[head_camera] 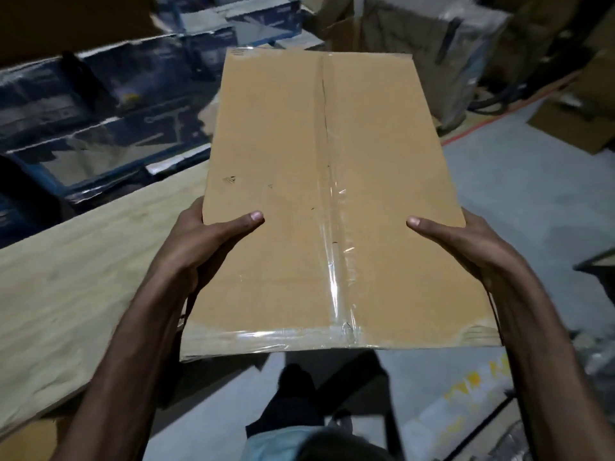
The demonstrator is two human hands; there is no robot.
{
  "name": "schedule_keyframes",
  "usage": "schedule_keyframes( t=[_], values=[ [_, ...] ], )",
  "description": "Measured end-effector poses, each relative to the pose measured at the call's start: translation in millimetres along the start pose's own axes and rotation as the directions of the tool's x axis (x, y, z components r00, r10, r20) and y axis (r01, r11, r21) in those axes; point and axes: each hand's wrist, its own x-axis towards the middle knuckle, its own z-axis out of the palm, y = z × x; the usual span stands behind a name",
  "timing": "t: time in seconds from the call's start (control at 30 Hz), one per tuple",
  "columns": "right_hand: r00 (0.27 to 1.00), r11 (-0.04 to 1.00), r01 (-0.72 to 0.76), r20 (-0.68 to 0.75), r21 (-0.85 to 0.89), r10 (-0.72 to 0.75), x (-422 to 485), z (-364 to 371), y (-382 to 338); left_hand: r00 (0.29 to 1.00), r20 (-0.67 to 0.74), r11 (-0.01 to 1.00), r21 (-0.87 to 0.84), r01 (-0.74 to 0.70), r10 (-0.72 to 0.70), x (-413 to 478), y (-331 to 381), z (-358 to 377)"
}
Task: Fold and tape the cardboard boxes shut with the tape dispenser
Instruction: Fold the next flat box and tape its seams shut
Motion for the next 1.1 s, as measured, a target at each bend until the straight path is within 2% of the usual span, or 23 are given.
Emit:
schedule_keyframes(
  t=[0.13,0.23,0.37,0.43,0.83,0.97,1.1],
  values=[
    [0.992,0.997,-0.071,-0.106,-0.014,0.070,37,-66,20,0.997,0.064,0.999,0.010,0.035,-0.036,48,-3,84],
    [0.990,0.997,-0.077,-0.113,0.020,0.079,78,-115,35,0.994,0.103,0.999,0.033,0.041,-0.045,92,-13,140],
    [0.977,0.987,-0.155,-0.152,-0.031,0.149,143,-175,51,0.988,0.144,0.987,0.154,0.035,-0.057,165,-30,211],
    [0.970,0.984,-0.178,-0.169,-0.002,0.175,181,-205,52,0.987,0.137,0.978,0.200,0.050,-0.079,202,-32,252],
    [0.924,0.935,-0.354,-0.148,0.016,0.353,412,-371,61,0.961,0.106,0.925,0.316,0.210,-0.255,396,-24,465],
    [0.914,0.919,-0.389,-0.098,0.062,0.393,503,-406,73,0.940,0.090,0.877,0.399,0.267,-0.328,463,-24,520],
    [0.904,0.907,-0.419,-0.066,0.044,0.421,611,-443,97,0.913,0.011,0.809,0.469,0.355,-0.407,530,-37,579]
  ],
)
